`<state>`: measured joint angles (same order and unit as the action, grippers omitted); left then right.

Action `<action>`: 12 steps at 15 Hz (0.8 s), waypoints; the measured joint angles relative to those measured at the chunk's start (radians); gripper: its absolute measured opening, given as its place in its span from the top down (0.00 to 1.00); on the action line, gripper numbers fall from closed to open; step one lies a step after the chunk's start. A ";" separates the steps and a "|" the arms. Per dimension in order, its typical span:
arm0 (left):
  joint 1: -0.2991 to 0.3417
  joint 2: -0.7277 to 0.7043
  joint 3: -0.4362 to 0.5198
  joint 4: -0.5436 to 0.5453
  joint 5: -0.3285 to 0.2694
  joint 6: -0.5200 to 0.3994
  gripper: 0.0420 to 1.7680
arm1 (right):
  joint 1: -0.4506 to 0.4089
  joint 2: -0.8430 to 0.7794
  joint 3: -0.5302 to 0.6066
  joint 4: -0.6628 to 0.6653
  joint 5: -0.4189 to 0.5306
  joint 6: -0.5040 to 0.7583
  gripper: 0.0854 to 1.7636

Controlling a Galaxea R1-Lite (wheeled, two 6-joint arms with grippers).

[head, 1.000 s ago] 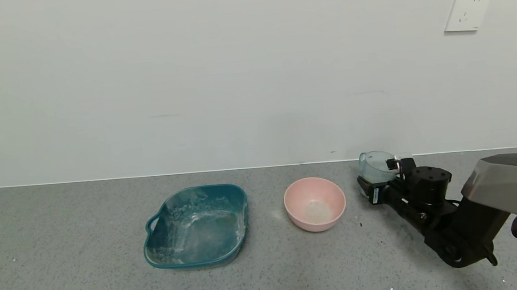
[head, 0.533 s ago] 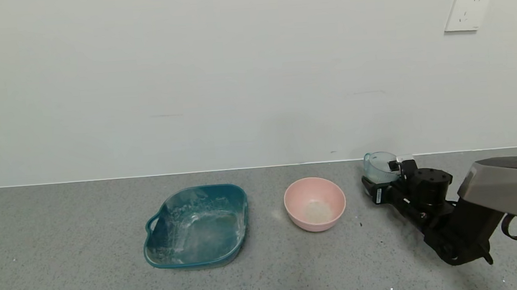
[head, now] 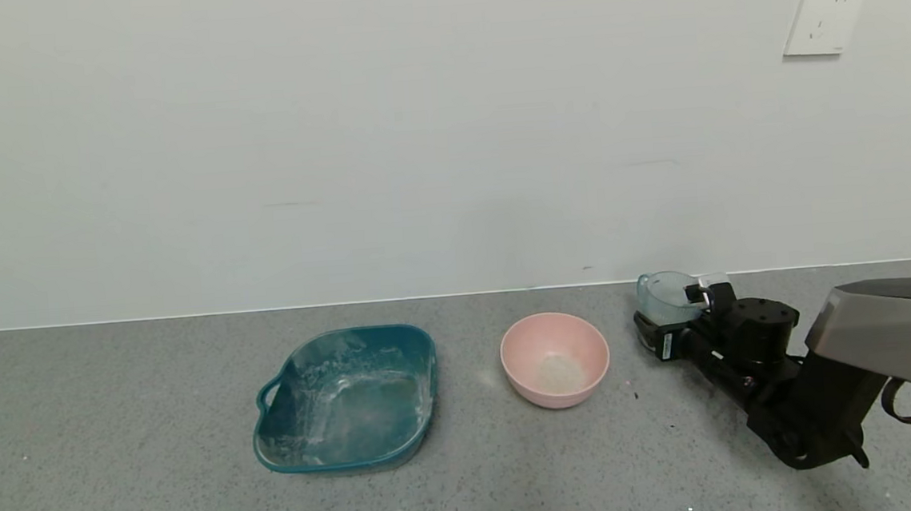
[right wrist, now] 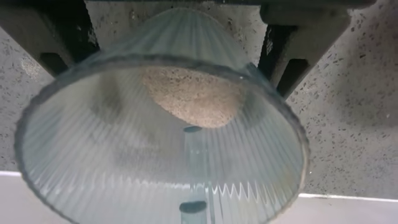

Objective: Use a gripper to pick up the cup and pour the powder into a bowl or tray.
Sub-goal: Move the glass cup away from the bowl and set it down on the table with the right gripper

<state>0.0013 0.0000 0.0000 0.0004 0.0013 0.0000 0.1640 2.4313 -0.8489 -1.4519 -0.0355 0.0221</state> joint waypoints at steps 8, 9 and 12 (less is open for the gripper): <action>0.000 0.000 0.000 0.000 0.000 0.000 0.00 | 0.003 -0.030 0.033 0.016 0.021 0.000 0.08; 0.000 0.000 0.000 0.000 0.000 0.000 0.00 | 0.003 -0.047 0.048 0.040 0.034 0.001 0.07; 0.000 0.000 0.000 0.000 0.000 0.000 0.00 | 0.005 -0.134 0.086 0.173 0.050 0.004 0.06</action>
<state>0.0009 0.0000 0.0000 0.0000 0.0013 0.0000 0.1687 2.2972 -0.7626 -1.2791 0.0149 0.0257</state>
